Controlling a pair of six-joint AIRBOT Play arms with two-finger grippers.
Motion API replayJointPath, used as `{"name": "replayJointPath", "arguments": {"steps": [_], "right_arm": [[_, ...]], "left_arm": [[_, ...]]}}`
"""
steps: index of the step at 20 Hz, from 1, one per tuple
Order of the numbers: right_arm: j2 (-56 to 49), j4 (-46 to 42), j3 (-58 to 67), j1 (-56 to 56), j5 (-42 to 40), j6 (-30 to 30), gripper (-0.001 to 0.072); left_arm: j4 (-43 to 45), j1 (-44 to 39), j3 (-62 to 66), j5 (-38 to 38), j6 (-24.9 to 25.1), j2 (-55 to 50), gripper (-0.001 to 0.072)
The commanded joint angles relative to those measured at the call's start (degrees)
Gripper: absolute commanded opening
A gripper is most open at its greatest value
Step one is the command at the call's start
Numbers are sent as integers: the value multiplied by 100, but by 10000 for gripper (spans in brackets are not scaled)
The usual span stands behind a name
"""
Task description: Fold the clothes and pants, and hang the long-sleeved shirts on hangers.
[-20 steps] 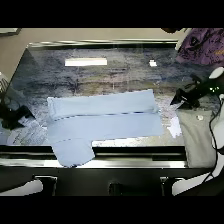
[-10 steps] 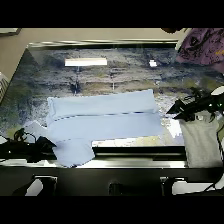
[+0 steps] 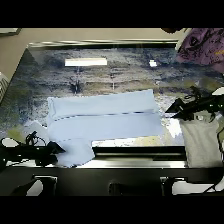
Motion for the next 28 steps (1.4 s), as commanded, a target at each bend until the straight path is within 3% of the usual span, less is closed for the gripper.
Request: {"name": "replayJointPath", "arguments": {"steps": [1,2,4,5,6,8,11,21,28], "right_arm": [[59,26,-2,-4,-20,-7,481],[81,24,-2,-4,-22,-9,481],[92,22,-2,-2,-22,-7,481],[92,22,-2,-2,-13,-4,481],[92,7,-2,-4,0,-4,481],[92,-96,-4,-4,44,-2,480],[35,-505,-52,-4,42,24,480],[-205,-511,-1207,-2,-66,-264,481],[-212,-424,-1300,192,-199,-330,480]], "left_arm": [[-37,-420,-70,195,-129,-74,630],[-52,-481,-70,212,-140,-83,539],[-59,-501,-70,210,-140,-81,290],[-59,-501,-70,205,-140,-81,236],[-59,-501,-70,201,-140,-81,233],[-57,-501,-68,162,-131,-81,24],[-55,-501,-66,162,-116,-81,22],[-55,-498,-63,162,-120,-81,22],[-55,-498,-63,181,-120,-81,22]]}}
